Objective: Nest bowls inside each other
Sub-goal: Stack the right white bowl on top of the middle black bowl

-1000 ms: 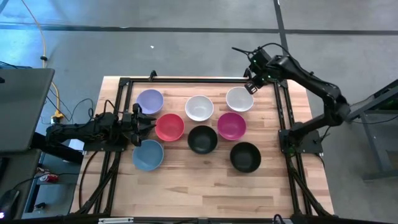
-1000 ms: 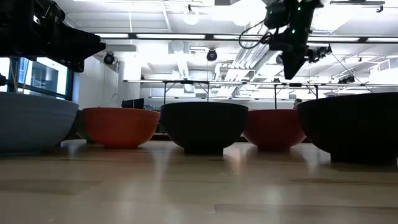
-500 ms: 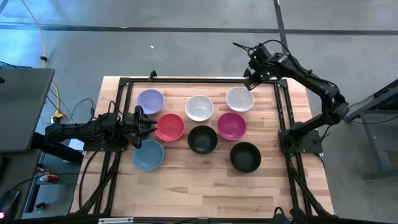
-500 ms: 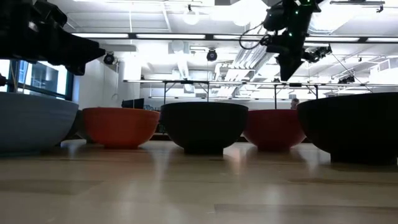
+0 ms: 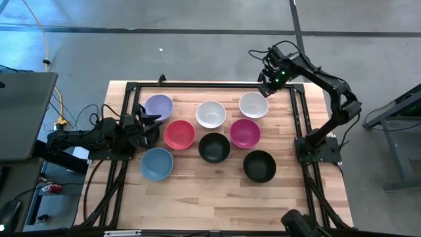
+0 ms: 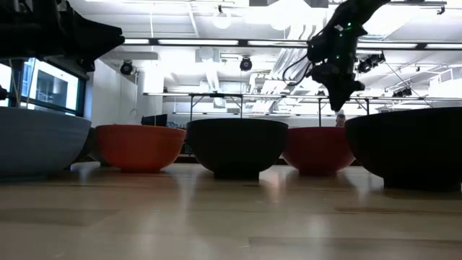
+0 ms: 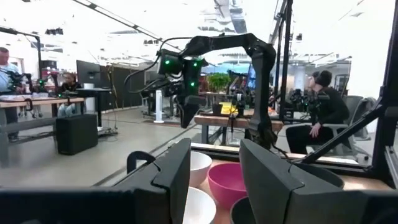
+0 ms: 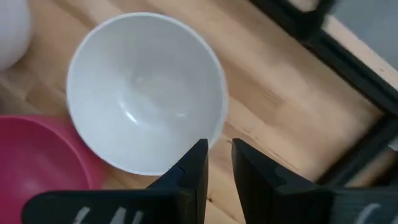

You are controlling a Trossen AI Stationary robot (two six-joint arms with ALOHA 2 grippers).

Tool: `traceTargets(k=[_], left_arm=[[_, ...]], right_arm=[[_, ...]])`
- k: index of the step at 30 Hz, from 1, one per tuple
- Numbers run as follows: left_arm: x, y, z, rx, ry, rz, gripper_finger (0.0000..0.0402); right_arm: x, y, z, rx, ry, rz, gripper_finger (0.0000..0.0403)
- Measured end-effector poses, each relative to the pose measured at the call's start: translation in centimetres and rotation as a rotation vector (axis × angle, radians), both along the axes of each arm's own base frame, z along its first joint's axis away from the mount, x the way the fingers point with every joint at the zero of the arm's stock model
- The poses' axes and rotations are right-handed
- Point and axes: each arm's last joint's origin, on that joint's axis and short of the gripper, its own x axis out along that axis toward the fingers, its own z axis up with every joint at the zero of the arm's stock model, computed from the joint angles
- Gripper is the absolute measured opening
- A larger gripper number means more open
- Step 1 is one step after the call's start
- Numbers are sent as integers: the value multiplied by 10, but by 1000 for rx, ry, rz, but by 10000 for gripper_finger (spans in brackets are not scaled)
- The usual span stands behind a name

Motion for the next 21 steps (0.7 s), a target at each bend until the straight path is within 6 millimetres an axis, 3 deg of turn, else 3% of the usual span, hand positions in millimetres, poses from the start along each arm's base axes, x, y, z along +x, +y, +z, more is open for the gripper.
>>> traceTargets(k=[8, 21], left_arm=[[0, 0, 0, -2, 2, -1, 127], [0, 0, 0, -1, 3, -1, 127]], right_arm=[[9, -10, -21, 56, 33, 45, 72], [11, -19, -24, -54, 115, 35, 165]])
